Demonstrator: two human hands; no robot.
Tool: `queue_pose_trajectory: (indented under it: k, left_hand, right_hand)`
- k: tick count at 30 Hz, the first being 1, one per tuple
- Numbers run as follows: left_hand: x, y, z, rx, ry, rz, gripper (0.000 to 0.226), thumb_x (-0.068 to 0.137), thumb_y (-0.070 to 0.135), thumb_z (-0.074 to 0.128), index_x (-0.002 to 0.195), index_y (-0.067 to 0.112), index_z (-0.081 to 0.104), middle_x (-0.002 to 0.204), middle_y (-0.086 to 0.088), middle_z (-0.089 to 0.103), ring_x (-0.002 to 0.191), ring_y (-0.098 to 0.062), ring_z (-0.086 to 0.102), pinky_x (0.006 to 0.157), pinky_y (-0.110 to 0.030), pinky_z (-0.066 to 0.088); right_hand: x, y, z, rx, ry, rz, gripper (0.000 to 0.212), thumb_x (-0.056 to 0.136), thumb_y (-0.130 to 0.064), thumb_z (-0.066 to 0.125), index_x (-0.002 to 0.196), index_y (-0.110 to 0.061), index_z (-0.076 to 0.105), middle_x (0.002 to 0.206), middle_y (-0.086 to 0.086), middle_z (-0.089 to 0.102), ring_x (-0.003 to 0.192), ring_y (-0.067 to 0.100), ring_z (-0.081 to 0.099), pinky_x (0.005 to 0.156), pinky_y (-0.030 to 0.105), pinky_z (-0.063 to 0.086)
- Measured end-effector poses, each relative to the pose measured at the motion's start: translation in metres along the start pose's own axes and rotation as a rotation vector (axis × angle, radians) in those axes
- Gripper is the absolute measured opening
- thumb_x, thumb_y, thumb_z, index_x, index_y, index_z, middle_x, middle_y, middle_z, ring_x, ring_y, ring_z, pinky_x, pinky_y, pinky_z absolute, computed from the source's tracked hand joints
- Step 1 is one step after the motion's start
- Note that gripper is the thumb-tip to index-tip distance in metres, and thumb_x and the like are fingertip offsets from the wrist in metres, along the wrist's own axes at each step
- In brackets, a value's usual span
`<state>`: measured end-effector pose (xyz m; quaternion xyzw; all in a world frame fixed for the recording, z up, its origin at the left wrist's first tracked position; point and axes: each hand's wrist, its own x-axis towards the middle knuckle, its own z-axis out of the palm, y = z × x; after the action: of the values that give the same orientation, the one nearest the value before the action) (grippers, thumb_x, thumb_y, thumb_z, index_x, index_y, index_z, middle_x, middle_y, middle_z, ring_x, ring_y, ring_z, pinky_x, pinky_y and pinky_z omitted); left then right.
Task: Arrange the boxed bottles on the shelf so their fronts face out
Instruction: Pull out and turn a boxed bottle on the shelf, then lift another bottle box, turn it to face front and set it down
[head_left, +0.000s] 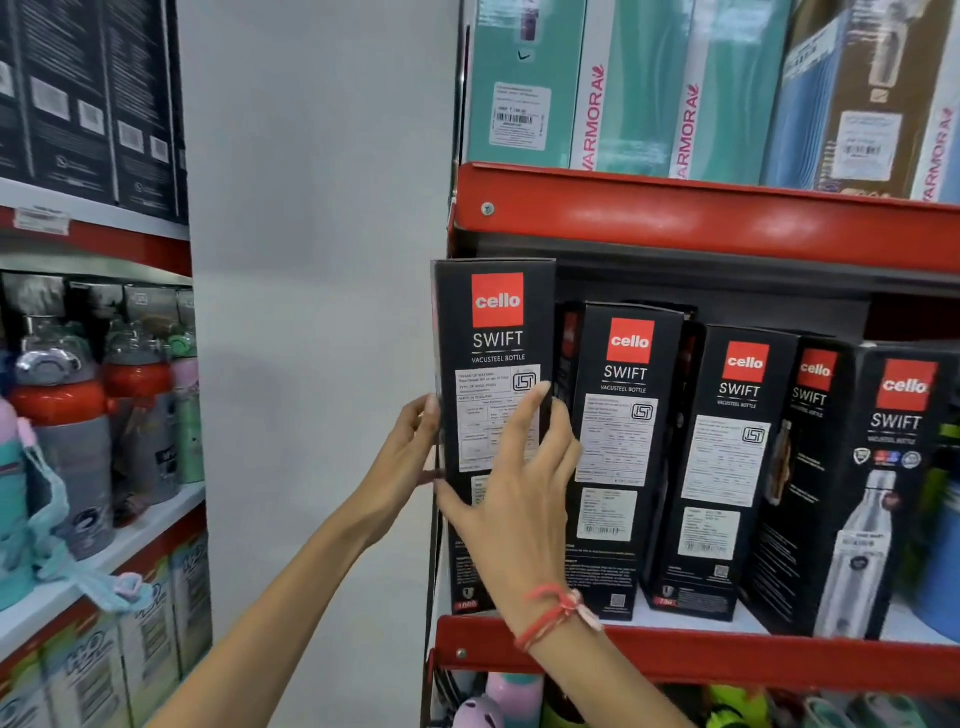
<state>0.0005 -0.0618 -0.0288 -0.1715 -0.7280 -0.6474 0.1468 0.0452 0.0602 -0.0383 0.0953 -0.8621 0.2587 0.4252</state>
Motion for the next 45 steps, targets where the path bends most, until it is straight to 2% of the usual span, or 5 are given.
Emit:
queue_pose_trajectory:
  k: [4,15,29,36,45]
  left_hand:
    - [-0.010,0.002,-0.017,0.048,0.004,0.036,0.062,0.079,0.053,0.066,0.131,0.030,0.039,0.124,-0.002,0.061,0.112,-0.021,0.064,0.089,-0.039,0.056]
    - [-0.013,0.012,0.003,0.290,0.107,0.211,0.086,0.081,0.022,0.074,0.149,0.035,0.022,0.119,0.018,0.062,0.108,-0.006,0.064,0.086,-0.034,0.059]
    - [-0.002,0.003,0.033,0.464,0.197,0.068,0.083,0.089,0.026,0.065,0.151,0.035,0.010,0.137,-0.003,0.059,0.118,-0.025,0.061,0.095,-0.041,0.051]
    - [-0.012,0.004,0.045,0.571,0.369,0.106,0.089,0.088,0.027,0.066,0.153,0.022,0.006,0.157,-0.004,0.032,0.139,-0.025,0.039,0.108,-0.038,0.036]
    - [-0.036,0.027,0.074,0.479,0.370,0.372,0.078,0.083,0.034,0.070,0.146,0.033,0.025,0.145,0.011,0.041,0.131,0.001,0.036,0.108,-0.032,0.039]
  right_hand:
    - [0.014,0.030,-0.018,0.359,-0.214,-0.025,0.130,0.068,-0.042,0.080,0.148,-0.029,-0.021,0.155,0.001,0.005,0.145,0.015,0.009,0.117,0.028,0.017]
    - [0.056,0.056,-0.024,0.575,-0.501,-0.014,0.109,0.078,-0.019,0.078,0.153,-0.030,0.000,0.150,-0.012,0.038,0.132,0.002,0.039,0.109,0.022,0.034]
    - [0.036,0.055,-0.023,0.067,0.175,-0.092,0.049,0.089,-0.020,0.066,0.136,-0.013,0.052,0.102,0.007,0.072,0.081,0.022,0.068,0.072,0.039,0.060]
    - [0.044,0.075,-0.026,-0.039,0.173,0.346,0.124,0.059,-0.048,0.082,0.152,-0.024,0.004,0.146,0.022,0.029,0.120,0.041,0.041,0.083,0.056,0.048]
    - [0.010,0.097,-0.064,0.482,0.161,0.096,0.129,0.063,-0.036,0.087,0.146,-0.049,-0.010,0.142,-0.005,0.026,0.131,0.006,0.034,0.100,0.036,0.045]
